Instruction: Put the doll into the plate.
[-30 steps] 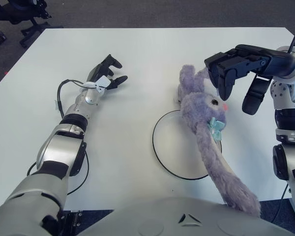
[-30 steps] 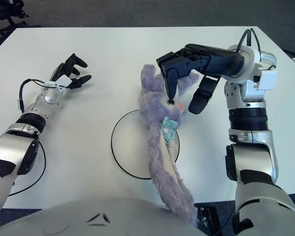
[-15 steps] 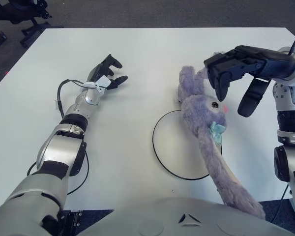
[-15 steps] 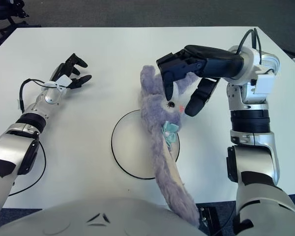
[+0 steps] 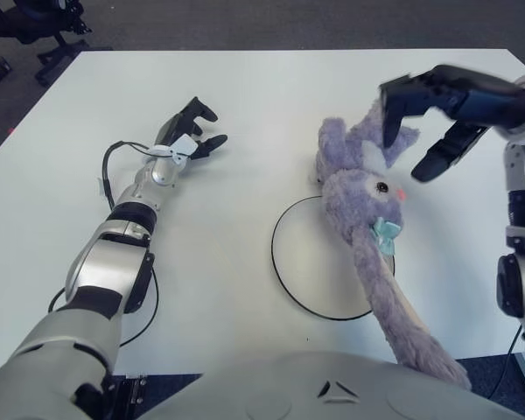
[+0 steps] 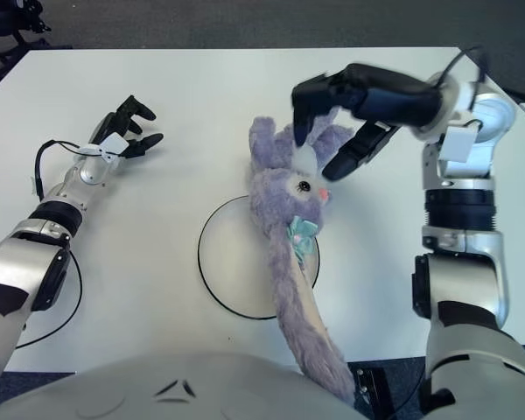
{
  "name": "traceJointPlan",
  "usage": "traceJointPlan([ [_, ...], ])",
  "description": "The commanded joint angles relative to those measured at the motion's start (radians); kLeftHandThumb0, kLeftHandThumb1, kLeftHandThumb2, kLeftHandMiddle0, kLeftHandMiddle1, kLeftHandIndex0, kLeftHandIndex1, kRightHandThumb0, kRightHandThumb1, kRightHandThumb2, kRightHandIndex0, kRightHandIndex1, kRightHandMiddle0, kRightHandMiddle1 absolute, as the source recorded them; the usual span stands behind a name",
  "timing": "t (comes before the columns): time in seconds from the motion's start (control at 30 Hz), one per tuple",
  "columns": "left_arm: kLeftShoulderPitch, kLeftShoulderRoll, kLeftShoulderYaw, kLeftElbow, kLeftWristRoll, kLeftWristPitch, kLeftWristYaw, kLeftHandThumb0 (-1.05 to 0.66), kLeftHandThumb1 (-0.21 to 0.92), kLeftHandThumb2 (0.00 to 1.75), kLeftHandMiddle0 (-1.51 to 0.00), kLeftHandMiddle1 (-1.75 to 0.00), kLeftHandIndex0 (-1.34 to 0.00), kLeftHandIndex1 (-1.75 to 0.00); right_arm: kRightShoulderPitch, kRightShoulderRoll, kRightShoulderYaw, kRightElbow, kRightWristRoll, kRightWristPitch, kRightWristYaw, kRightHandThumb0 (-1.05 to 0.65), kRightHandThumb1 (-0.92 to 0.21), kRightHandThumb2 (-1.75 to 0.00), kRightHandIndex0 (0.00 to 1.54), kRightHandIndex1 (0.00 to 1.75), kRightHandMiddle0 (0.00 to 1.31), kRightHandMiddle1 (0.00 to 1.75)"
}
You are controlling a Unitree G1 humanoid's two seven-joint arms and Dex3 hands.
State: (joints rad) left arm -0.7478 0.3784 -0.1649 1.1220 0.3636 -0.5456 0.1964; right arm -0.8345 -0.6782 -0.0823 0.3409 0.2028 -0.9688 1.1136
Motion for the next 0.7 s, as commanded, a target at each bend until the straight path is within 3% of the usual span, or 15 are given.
traceJointPlan([
  [0.0, 0.007, 0.001, -0.008, 0.007, 0.007, 0.015, -0.013, -0.01, 0.92, 0.38, -0.38, -1.6, -0.26, -1.45, -0.029, -0.013, 0.023, 0.034, -0.111, -0.04, -0.059, -0.01, -0.92, -0.39, 0.42, 1.38, 0.18, 1.67],
  [0.03, 0.007, 0.001, -0.008, 0.006, 0.007, 0.015, -0.014, -0.01, 0.92, 0.38, -0.38, -1.6, -0.26, -1.45, -0.028, -0.016, 0.026, 0.033, -0.145, -0.044, -0.078, -0.07, -0.92, -0.39, 0.42, 1.24, 0.2, 1.66],
  [0.1, 0.007, 0.001, -0.009, 0.006, 0.008, 0.015, -0.014, -0.01, 0.92, 0.38, -0.38, -1.61, -0.26, -1.45, -0.018, -0.023, 0.033, 0.03, -0.187, -0.05, -0.107, -0.24, -0.92, -0.41, 0.55, 0.63, 0.26, 1.64],
  [0.13, 0.008, 0.001, -0.009, 0.006, 0.008, 0.015, -0.014, -0.01, 0.92, 0.38, -0.38, -1.61, -0.26, -1.44, -0.013, -0.026, 0.036, 0.028, -0.202, -0.052, -0.121, -0.29, -0.92, -0.39, 0.57, 0.42, 0.27, 1.27],
  [0.23, 0.009, 0.002, -0.009, 0.004, 0.007, 0.014, -0.014, -0.01, 0.92, 0.38, -0.38, -1.61, -0.26, -1.44, -0.008, -0.034, 0.046, 0.024, -0.225, -0.054, -0.154, -0.36, -0.92, -0.37, 0.6, 0.14, 0.42, 0.58],
  [0.33, 0.009, 0.002, -0.01, 0.004, 0.007, 0.015, -0.015, -0.01, 0.92, 0.38, -0.38, -1.61, -0.26, -1.44, -0.007, -0.044, 0.058, 0.024, -0.236, -0.056, -0.181, -0.38, -0.92, -0.36, 0.61, 0.05, 0.49, 0.33],
  [0.4, 0.009, 0.002, -0.01, 0.004, 0.007, 0.015, -0.015, -0.01, 0.92, 0.38, -0.38, -1.61, -0.26, -1.44, -0.007, -0.05, 0.066, 0.025, -0.241, -0.057, -0.195, -0.39, -0.92, -0.36, 0.62, 0.03, 0.5, 0.27],
  [0.43, 0.009, 0.002, -0.01, 0.003, 0.008, 0.016, -0.015, -0.01, 0.92, 0.38, -0.38, -1.61, -0.26, -1.44, 0.009, -0.05, 0.06, 0.025, -0.299, -0.072, -0.224, -0.39, -0.92, -0.35, 0.62, 0.02, 0.51, 0.25],
  [0.53, 0.009, 0.002, -0.012, 0.001, 0.009, 0.02, -0.016, -0.01, 0.92, 0.38, -0.38, -1.6, -0.26, -1.44, 0.034, -0.058, 0.058, 0.025, -0.402, -0.095, -0.286, -0.43, -0.92, -0.3, 0.41, 0.01, 0.39, 0.14],
  [0.67, 0.012, 0.003, -0.013, -0.005, 0.009, 0.021, -0.016, -0.01, 0.92, 0.38, -0.38, -1.6, -0.26, -1.44, 0.039, -0.077, 0.074, 0.013, -0.445, -0.089, -0.334, -0.44, -0.92, -0.27, 0.32, 0.0, 0.35, 0.1],
])
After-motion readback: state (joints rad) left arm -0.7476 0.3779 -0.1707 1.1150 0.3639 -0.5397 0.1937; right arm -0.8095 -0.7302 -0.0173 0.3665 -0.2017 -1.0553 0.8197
